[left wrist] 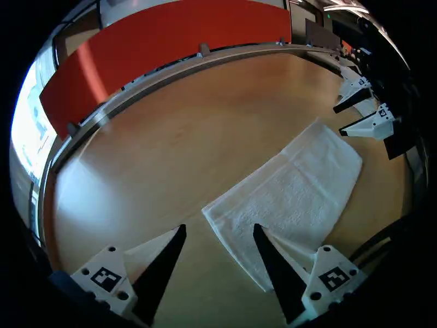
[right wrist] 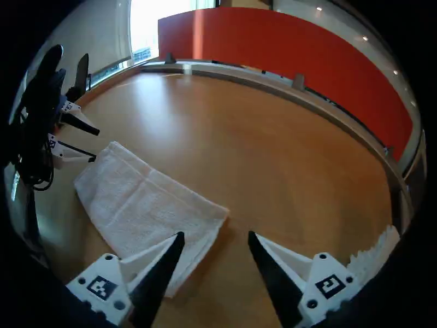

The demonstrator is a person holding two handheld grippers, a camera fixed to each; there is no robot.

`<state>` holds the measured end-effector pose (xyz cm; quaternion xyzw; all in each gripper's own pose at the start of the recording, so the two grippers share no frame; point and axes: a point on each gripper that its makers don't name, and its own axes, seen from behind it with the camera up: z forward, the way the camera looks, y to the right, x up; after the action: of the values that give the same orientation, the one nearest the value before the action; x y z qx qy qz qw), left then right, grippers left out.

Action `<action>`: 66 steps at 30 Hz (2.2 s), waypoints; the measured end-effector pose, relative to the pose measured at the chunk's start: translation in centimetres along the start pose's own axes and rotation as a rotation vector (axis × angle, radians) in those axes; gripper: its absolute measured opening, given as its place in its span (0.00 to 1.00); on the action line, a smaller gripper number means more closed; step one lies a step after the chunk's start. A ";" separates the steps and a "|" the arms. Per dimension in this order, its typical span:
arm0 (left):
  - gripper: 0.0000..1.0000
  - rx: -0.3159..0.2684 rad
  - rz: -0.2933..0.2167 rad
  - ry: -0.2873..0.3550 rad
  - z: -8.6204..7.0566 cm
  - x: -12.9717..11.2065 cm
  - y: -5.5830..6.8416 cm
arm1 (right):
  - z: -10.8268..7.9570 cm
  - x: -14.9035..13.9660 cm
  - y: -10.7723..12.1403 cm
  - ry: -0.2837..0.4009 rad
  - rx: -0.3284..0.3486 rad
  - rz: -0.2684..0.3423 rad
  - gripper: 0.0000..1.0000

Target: Fold towel

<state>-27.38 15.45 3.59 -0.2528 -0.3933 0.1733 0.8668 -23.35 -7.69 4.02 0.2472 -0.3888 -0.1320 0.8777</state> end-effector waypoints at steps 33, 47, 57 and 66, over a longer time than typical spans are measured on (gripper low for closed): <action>0.92 0.017 -0.142 0.021 -6.2 -5.3 2.7 | -4.8 -3.8 -3.0 0.026 0.005 0.013 1.00; 0.93 0.034 -0.195 0.024 -8.1 -7.4 3.6 | -6.5 -6.0 -3.8 0.021 -0.006 0.037 1.00; 0.93 0.044 -0.217 0.028 -8.8 -8.1 3.6 | -6.3 -6.0 -3.7 0.024 0.004 0.012 1.00; 0.93 0.072 -0.274 0.039 -10.0 -9.3 3.8 | -5.5 -6.1 -4.3 0.016 0.039 -0.045 1.00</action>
<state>-25.90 10.90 -9.78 -0.1688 -0.4009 0.0624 0.8983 -23.42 -6.86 -5.23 0.2738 -0.3785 -0.1420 0.8727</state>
